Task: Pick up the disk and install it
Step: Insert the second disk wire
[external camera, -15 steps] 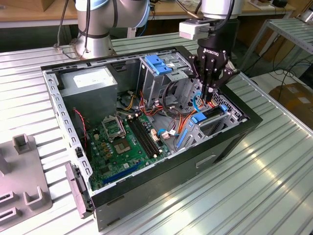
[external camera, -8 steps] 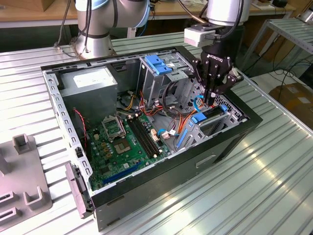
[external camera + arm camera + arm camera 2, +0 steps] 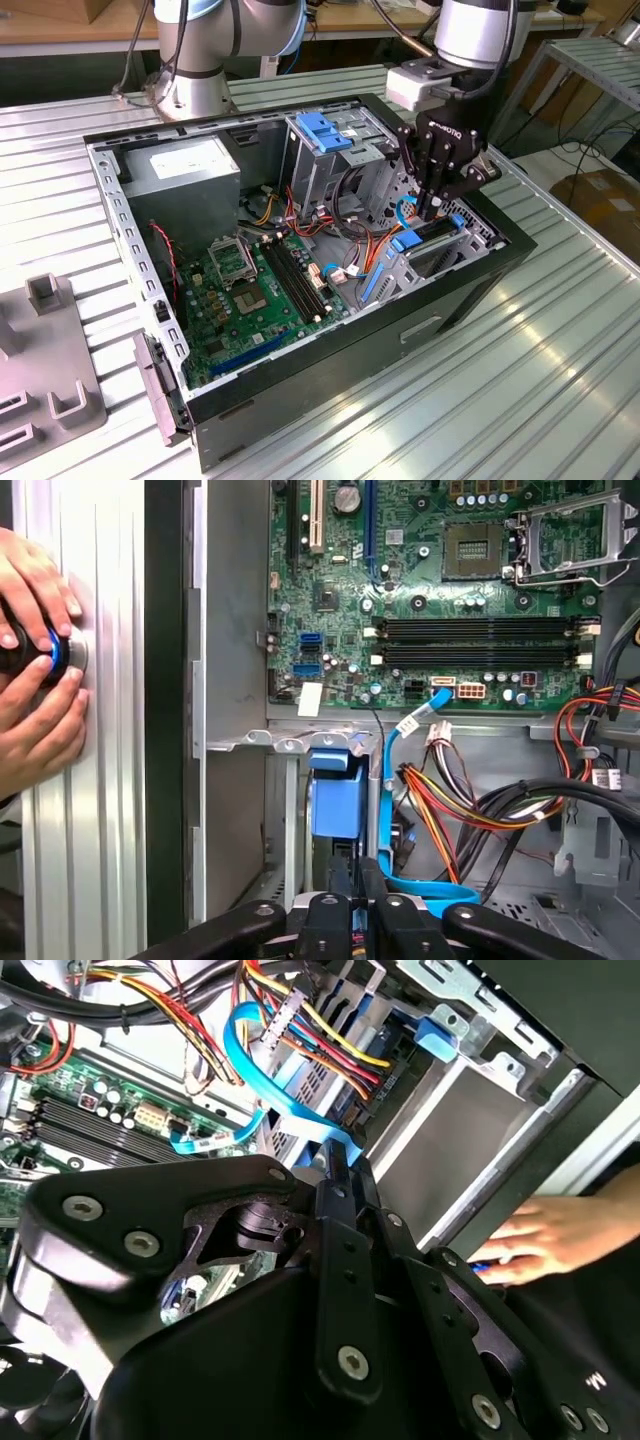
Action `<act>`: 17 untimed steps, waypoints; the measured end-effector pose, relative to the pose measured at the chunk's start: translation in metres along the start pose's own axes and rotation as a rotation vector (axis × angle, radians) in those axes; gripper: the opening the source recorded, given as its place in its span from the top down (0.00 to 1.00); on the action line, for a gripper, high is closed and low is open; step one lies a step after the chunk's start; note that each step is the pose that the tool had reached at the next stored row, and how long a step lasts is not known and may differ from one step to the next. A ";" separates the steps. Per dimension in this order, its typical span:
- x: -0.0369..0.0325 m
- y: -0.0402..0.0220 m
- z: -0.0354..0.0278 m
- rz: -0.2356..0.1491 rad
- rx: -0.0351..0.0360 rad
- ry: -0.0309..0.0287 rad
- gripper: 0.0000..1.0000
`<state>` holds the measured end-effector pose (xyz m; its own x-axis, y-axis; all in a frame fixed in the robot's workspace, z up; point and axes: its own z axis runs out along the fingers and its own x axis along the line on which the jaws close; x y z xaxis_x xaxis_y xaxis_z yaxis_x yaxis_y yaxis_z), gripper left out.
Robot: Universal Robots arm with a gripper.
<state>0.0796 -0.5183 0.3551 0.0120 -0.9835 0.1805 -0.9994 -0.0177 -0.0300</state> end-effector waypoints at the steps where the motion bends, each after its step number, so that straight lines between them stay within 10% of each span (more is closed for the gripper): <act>1: 0.0020 0.0001 0.0009 0.000 0.0001 -0.0066 0.84; 10: 0.0088 -0.0005 0.0054 0.001 0.0003 -0.0305 0.84; 12: 0.0103 -0.0022 0.0063 0.002 0.0003 -0.0499 0.84; 17: 0.0193 -0.0026 0.0089 0.004 0.0011 -0.1205 0.84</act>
<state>0.0827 -0.5389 0.3499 0.0118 -0.9981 0.0609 -0.9994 -0.0138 -0.0317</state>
